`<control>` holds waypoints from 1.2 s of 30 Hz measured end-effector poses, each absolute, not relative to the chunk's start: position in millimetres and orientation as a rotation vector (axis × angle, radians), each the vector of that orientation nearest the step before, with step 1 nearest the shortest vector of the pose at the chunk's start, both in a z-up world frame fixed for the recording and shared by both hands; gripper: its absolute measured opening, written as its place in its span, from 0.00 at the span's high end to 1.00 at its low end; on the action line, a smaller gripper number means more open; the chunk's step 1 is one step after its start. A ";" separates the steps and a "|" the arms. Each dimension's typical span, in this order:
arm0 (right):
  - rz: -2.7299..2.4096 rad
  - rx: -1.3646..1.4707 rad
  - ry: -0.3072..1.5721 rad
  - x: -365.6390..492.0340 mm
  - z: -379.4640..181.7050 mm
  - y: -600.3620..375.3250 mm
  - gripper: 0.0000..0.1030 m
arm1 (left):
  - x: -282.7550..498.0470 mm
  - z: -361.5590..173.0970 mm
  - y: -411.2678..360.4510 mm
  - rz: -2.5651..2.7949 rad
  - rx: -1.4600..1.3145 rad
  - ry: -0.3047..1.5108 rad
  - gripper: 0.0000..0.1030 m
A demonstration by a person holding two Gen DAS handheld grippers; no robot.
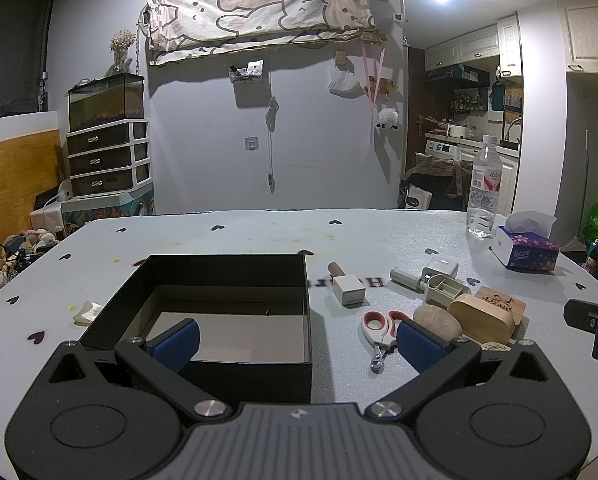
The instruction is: Organize rigid objects
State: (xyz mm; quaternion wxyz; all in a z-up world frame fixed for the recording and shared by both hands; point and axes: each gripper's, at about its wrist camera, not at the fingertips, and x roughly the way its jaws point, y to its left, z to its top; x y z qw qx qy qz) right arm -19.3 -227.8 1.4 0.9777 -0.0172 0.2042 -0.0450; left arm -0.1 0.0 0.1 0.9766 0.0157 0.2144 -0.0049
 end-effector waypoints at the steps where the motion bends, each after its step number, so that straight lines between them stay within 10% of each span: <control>1: -0.090 -0.035 0.412 -19.4 1.5 -227.8 0.00 | -0.1 0.1 0.0 -0.010 0.032 0.432 0.00; 36: -0.107 0.007 0.397 -1.8 6.6 -234.3 0.00 | 7.3 15.8 21.5 0.039 0.045 0.370 0.00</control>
